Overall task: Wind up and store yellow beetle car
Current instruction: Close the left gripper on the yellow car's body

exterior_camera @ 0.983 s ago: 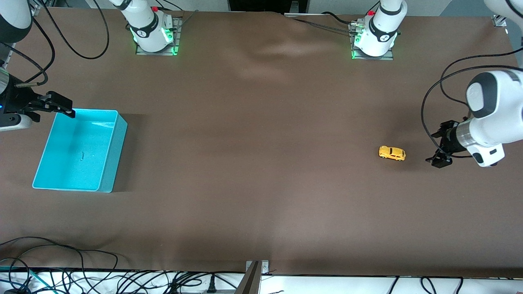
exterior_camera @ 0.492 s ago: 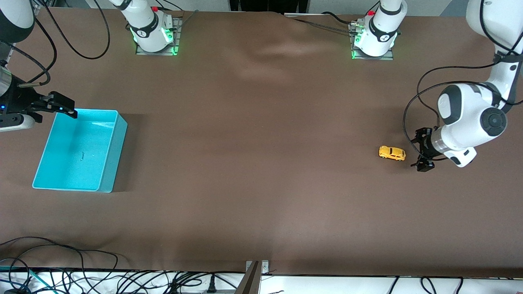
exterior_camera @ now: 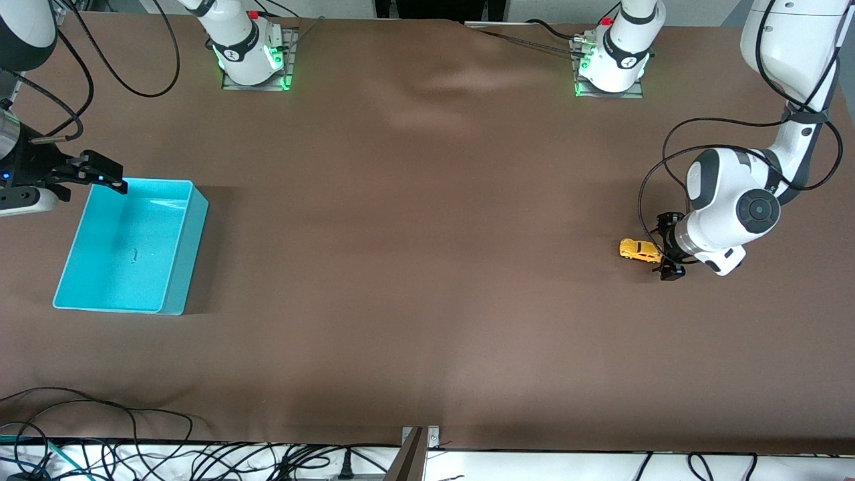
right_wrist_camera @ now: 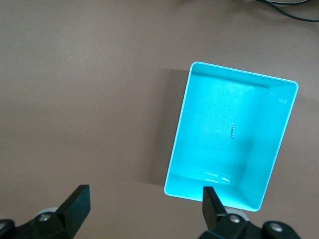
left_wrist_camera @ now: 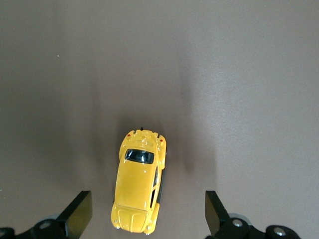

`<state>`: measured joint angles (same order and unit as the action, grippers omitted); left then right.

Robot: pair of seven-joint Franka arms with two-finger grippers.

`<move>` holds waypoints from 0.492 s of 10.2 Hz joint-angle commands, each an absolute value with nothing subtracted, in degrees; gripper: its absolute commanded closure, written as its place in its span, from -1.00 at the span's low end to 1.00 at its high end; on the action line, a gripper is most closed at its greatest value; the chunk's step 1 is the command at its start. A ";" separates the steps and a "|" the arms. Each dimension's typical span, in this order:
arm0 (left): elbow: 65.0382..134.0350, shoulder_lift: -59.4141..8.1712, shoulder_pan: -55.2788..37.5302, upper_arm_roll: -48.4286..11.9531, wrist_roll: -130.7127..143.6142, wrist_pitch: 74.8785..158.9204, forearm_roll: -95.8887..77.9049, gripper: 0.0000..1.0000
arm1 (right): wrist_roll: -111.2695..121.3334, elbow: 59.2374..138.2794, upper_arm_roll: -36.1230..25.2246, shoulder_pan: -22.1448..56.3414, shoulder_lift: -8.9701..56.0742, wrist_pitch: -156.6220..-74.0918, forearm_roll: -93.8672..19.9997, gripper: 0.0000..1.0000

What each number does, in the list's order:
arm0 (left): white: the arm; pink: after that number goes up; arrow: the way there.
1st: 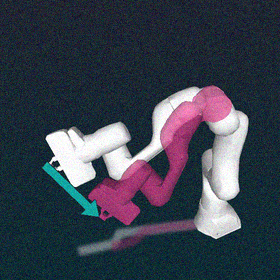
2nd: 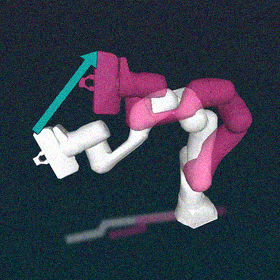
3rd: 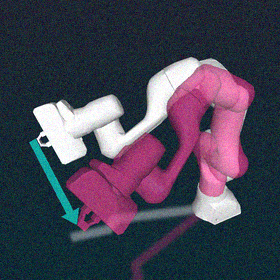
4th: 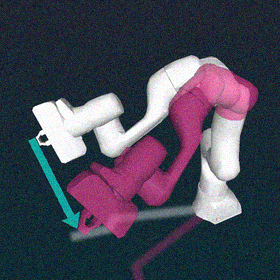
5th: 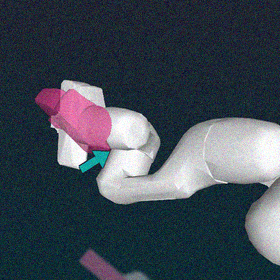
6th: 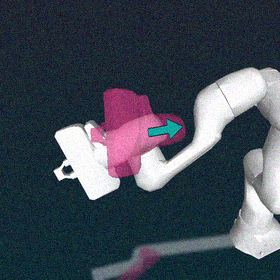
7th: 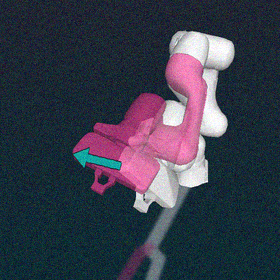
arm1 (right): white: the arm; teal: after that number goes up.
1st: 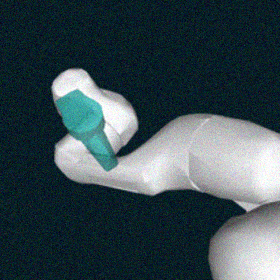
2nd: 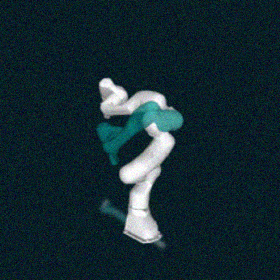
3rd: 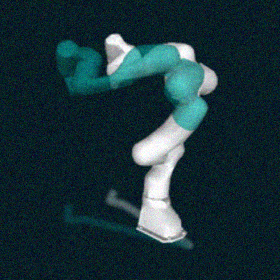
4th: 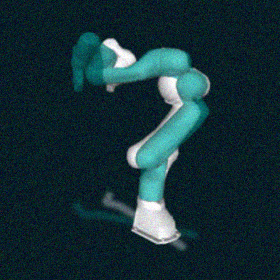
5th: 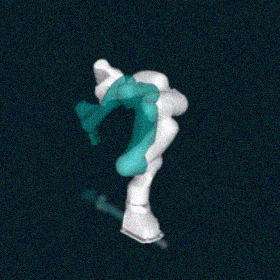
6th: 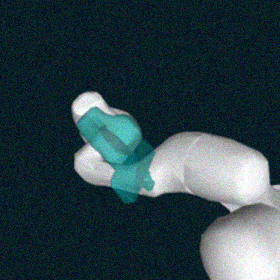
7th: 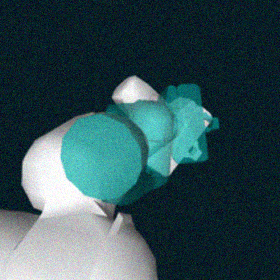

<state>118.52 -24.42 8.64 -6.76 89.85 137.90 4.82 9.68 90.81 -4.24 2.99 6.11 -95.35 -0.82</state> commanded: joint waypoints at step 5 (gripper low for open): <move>126.38 -23.29 9.05 -6.77 90.88 147.38 7.73 -1.00 | 9.84 91.76 -4.04 3.60 5.98 -96.59 -1.58 -1.00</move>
